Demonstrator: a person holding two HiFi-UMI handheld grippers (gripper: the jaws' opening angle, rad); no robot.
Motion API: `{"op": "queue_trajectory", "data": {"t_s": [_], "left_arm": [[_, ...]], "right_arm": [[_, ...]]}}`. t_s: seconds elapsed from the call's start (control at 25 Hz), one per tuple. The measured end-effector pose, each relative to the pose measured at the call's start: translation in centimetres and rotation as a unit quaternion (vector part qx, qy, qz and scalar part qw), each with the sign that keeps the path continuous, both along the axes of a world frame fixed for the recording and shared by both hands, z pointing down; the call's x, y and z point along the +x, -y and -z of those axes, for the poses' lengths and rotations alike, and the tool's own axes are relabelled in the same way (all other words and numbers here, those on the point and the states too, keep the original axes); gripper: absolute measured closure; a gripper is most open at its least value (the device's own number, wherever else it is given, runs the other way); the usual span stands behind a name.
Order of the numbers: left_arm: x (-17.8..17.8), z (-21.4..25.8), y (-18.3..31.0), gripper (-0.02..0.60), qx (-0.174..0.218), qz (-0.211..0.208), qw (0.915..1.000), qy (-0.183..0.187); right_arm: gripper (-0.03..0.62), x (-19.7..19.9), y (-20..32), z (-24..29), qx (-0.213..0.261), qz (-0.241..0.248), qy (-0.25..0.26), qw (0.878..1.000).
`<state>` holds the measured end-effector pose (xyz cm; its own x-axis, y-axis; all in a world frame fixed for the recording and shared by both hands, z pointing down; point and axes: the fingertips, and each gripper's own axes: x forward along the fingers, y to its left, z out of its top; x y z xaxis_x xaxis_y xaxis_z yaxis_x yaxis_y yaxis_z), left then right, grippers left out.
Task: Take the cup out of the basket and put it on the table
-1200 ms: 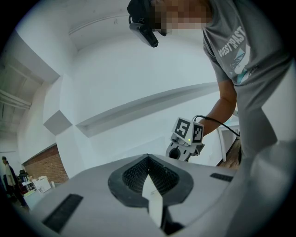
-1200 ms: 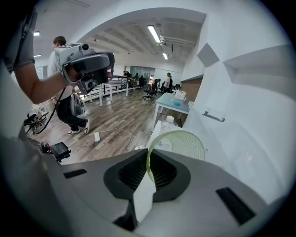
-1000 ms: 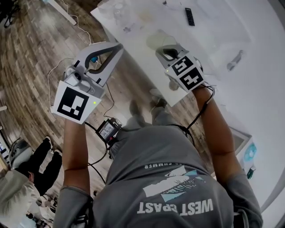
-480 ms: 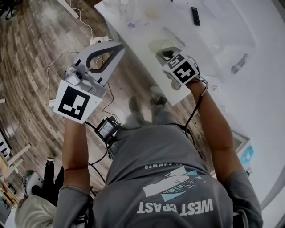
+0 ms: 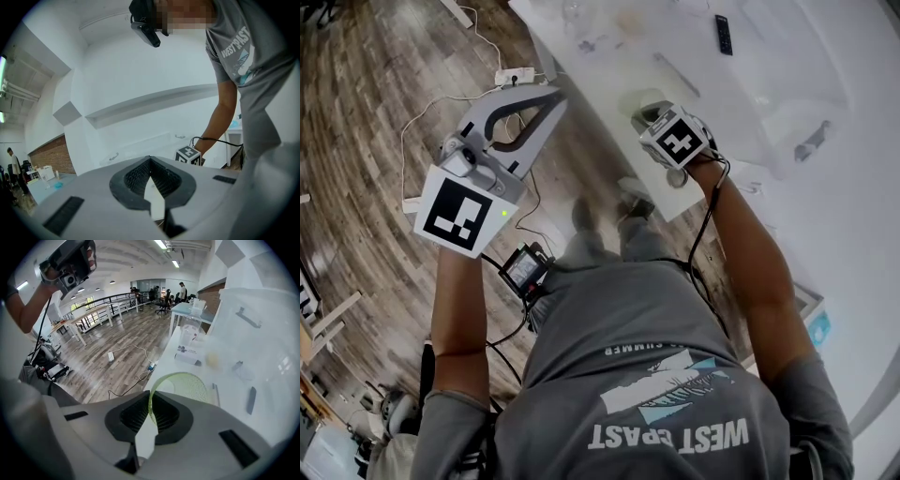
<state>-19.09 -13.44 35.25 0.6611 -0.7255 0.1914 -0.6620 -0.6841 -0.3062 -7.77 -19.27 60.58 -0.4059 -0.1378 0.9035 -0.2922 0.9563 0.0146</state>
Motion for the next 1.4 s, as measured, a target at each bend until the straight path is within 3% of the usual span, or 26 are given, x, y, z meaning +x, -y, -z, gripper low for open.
{"op": "queue_trajectory", "data": {"t_s": [0.48, 0.96, 1.4], "left_arm": [[-0.7, -0.9, -0.5, 0.572, -0.005, 0.011, 0.9999, -0.002], [-1.0, -0.5, -1.3, 0.572, 0.000, 0.009, 1.0000, 0.003], [-0.8, 0.9, -2.2, 0.572, 0.009, 0.002, 0.9999, 0.007]], "right_arm": [[0.566, 1.3, -0.5, -3.8, -0.028, 0.029, -0.093, 0.995], [0.563, 2.2, -0.2, -5.0, 0.000, 0.097, -0.190, 0.977], [0.512, 1.7, -0.2, -2.3, 0.018, 0.086, -0.158, 0.984]]}}
